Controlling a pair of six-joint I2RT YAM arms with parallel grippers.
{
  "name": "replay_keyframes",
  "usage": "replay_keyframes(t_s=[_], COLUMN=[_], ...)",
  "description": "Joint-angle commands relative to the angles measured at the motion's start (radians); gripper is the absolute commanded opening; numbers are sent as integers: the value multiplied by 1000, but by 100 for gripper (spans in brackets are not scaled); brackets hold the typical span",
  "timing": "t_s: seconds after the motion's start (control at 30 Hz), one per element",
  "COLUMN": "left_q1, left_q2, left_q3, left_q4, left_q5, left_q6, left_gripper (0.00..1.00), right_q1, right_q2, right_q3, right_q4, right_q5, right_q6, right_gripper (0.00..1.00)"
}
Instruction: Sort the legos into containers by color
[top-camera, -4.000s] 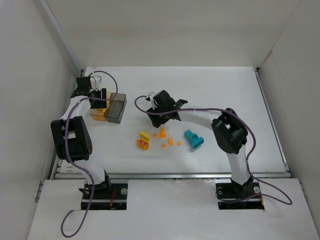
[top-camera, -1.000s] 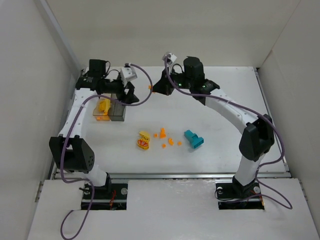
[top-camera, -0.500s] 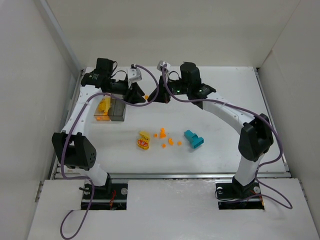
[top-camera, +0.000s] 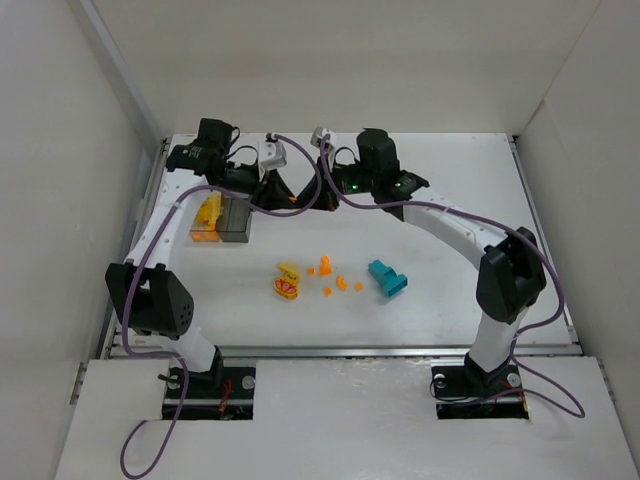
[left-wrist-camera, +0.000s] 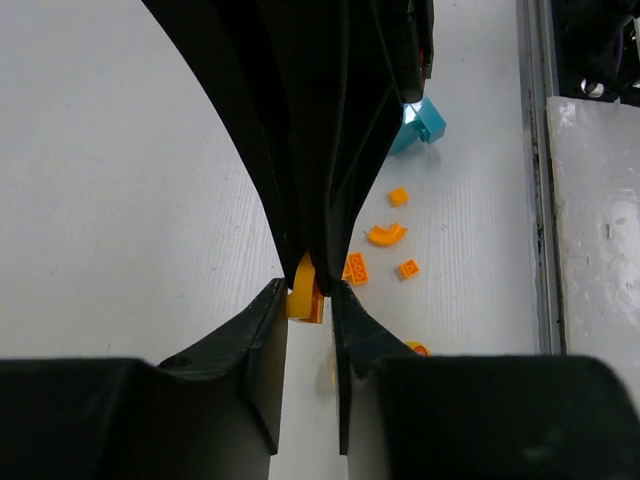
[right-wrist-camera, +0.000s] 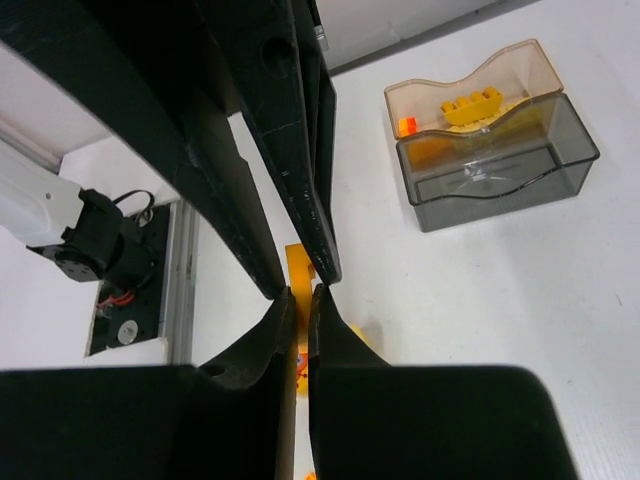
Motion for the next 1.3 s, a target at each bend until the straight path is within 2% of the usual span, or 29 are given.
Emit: replay_keyframes(t_s=[0.0, 0.03, 0.17, 0.23, 0.33, 0.37, 0.4, 0.5, 0.63, 0.87, 1.07, 1.27], left_q1=[-2, -2, -2, -2, -2, -2, -2, -2, -2, 20, 29, 38], left_q2=[1, 1, 1, 1, 1, 1, 1, 1, 11, 11, 11, 20], left_q3=[43, 43, 43, 43, 43, 43, 43, 43, 43, -12, -33, -42], left_q4=[-23, -23, -43, -69, -135, -135, -135, -135, -135, -23, 81, 123], left_q5=[60, 60, 60, 60, 60, 60, 60, 73, 73, 22, -32, -59], left_q6=[23, 23, 23, 73, 140, 150, 150, 159, 159, 23, -95, -149], left_gripper=[10, 0, 0, 0, 0, 0, 0, 0, 0, 0, 0, 0], right_q1=[23, 23, 23, 23, 23, 23, 23, 23, 23, 4, -14, -14], right_q2=[2, 2, 2, 2, 2, 2, 2, 12, 12, 12, 12, 12], right_q3=[13, 13, 13, 2, -9, -9, -9, -9, -9, -27, -36, -36], right_q4=[32, 32, 32, 32, 23, 23, 12, 0, -9, -19, -40, -58], right_q5=[-22, -22, -13, -4, 9, 9, 18, 18, 39, 39, 30, 9], right_q6=[-14, -14, -14, -14, -14, -14, -23, -24, -24, -33, -53, -62], right_gripper=[0, 0, 0, 0, 8, 11, 22, 42, 57, 65, 65, 65])
